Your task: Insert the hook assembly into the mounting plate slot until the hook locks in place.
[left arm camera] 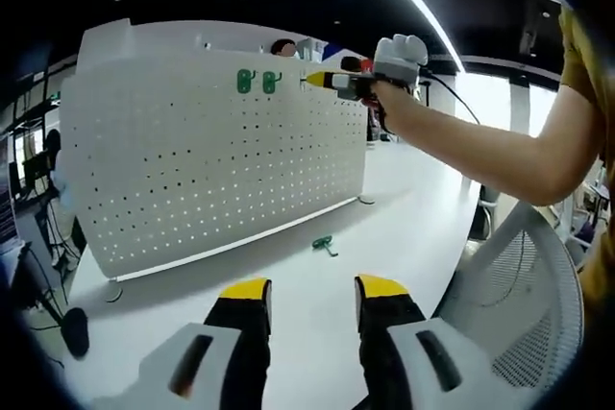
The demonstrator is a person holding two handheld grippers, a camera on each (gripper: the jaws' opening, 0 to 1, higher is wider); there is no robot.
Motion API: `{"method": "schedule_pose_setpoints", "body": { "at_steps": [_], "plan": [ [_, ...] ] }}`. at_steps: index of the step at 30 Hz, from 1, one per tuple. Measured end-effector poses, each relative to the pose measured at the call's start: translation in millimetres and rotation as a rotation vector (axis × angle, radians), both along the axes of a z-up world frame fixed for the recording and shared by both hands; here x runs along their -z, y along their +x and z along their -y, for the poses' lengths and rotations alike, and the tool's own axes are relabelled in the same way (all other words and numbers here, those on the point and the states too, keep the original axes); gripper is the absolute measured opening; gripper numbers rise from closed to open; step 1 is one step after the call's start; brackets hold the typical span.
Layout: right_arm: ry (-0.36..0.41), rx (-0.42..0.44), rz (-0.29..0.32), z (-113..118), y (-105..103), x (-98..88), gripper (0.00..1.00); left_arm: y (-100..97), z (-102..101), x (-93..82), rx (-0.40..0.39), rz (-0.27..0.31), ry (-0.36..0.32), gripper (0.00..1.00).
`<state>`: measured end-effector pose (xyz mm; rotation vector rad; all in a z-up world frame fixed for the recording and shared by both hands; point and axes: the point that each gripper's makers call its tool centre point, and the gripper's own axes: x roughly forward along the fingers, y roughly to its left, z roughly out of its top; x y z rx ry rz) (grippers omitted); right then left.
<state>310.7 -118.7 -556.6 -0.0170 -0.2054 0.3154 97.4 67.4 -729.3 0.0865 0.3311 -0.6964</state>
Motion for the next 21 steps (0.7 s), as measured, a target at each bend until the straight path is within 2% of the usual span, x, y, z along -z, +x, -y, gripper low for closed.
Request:
{"method": "schedule_pose_setpoints", "body": {
  "at_steps": [13,21],
  "plan": [
    [-0.008,0.05,0.033,6,15,-4.2,0.0,-0.7,0,5.6,0.007,-0.012,0.009,0.37],
    [-0.014,0.06,0.045,6,21,-7.9,0.0,3.8,-6,14.5,-0.033,-0.059,0.025,0.42]
  ]
}}
